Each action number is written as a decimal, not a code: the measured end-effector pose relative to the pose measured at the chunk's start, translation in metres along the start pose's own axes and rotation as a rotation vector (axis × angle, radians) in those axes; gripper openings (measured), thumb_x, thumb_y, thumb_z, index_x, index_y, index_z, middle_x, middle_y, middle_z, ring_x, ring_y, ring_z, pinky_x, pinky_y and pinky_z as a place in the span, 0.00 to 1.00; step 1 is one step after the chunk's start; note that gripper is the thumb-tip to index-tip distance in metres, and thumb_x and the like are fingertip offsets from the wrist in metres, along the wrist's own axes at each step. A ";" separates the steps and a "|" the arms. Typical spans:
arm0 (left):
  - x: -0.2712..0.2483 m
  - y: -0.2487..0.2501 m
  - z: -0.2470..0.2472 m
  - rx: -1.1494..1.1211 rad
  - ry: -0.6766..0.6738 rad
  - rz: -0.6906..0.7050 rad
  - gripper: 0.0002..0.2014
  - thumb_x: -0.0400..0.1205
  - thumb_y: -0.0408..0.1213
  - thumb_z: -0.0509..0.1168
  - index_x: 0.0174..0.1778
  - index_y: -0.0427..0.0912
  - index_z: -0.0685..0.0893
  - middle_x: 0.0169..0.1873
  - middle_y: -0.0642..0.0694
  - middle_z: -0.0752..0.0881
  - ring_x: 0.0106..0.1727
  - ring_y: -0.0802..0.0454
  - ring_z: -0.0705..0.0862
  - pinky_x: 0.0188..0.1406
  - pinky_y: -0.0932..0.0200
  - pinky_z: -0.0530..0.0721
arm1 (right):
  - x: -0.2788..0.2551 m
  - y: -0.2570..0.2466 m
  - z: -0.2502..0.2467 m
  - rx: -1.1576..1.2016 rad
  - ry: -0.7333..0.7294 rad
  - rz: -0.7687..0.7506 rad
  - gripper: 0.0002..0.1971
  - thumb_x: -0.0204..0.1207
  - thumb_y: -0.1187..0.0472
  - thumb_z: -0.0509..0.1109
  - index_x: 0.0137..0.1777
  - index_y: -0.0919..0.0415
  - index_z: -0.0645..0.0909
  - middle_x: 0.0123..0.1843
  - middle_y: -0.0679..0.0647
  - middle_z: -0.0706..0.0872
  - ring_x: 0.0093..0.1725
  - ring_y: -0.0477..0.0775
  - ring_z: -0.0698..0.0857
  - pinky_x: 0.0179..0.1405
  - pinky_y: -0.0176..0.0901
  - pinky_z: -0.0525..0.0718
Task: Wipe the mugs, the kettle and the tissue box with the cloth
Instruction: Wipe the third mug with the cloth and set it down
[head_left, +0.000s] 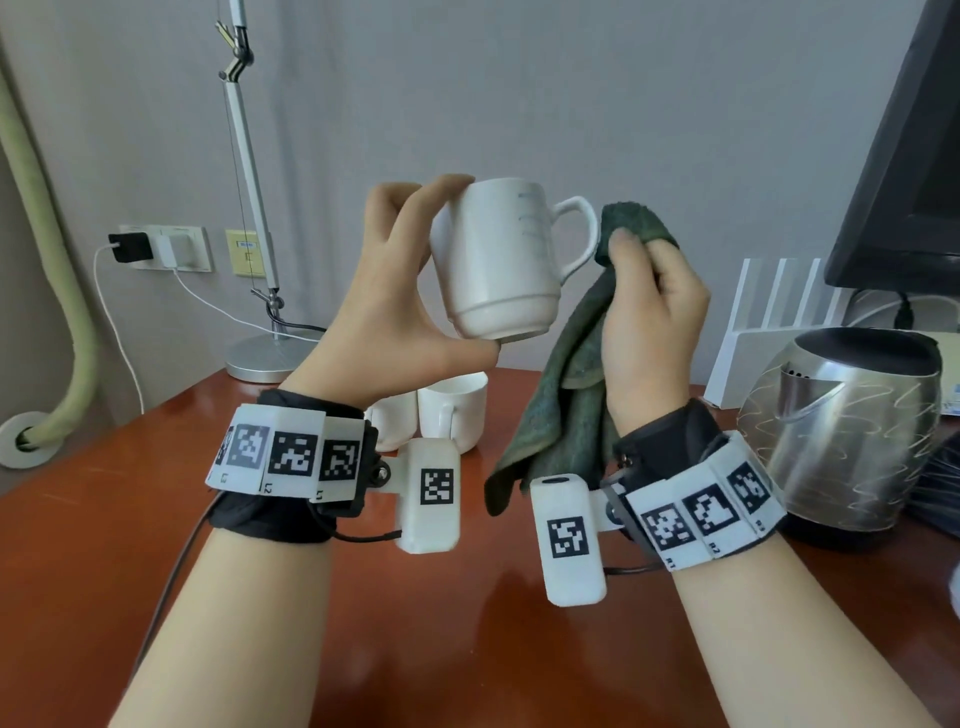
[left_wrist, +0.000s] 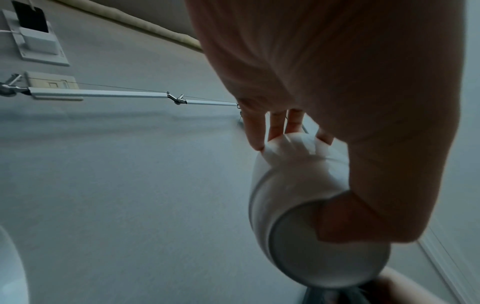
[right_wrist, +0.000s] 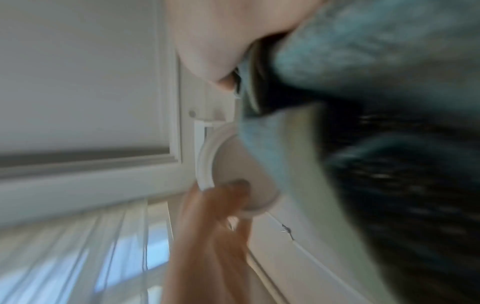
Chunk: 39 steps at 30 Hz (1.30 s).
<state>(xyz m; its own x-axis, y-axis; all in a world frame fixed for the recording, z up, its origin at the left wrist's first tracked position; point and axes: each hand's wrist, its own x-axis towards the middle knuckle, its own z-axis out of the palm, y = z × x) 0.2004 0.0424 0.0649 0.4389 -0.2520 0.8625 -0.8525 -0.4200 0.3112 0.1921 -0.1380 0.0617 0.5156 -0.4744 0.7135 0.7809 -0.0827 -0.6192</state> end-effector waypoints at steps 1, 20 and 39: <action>0.000 0.000 -0.001 -0.020 -0.001 -0.002 0.46 0.60 0.32 0.76 0.77 0.43 0.68 0.60 0.57 0.63 0.65 0.63 0.67 0.67 0.71 0.74 | 0.002 -0.001 0.000 0.035 -0.021 0.087 0.25 0.80 0.63 0.67 0.22 0.48 0.65 0.27 0.44 0.66 0.29 0.43 0.65 0.32 0.37 0.66; 0.003 -0.003 0.015 0.239 -0.048 0.073 0.48 0.61 0.42 0.75 0.76 0.26 0.66 0.64 0.39 0.68 0.63 0.55 0.68 0.62 0.77 0.68 | -0.005 -0.005 0.002 -0.048 -0.191 -0.153 0.25 0.79 0.55 0.72 0.31 0.78 0.74 0.25 0.58 0.83 0.28 0.48 0.76 0.33 0.41 0.74; 0.005 -0.002 0.001 0.088 0.210 0.010 0.44 0.61 0.37 0.83 0.71 0.30 0.71 0.59 0.52 0.66 0.63 0.69 0.68 0.66 0.50 0.81 | -0.011 0.000 -0.001 -0.218 -0.478 -0.347 0.23 0.79 0.58 0.67 0.24 0.44 0.64 0.19 0.43 0.64 0.23 0.40 0.64 0.24 0.34 0.63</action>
<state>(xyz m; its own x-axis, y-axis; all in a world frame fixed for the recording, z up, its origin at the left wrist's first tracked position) 0.2047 0.0411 0.0677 0.3536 -0.0730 0.9325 -0.8244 -0.4953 0.2738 0.1861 -0.1334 0.0536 0.3850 0.0526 0.9214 0.8674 -0.3617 -0.3418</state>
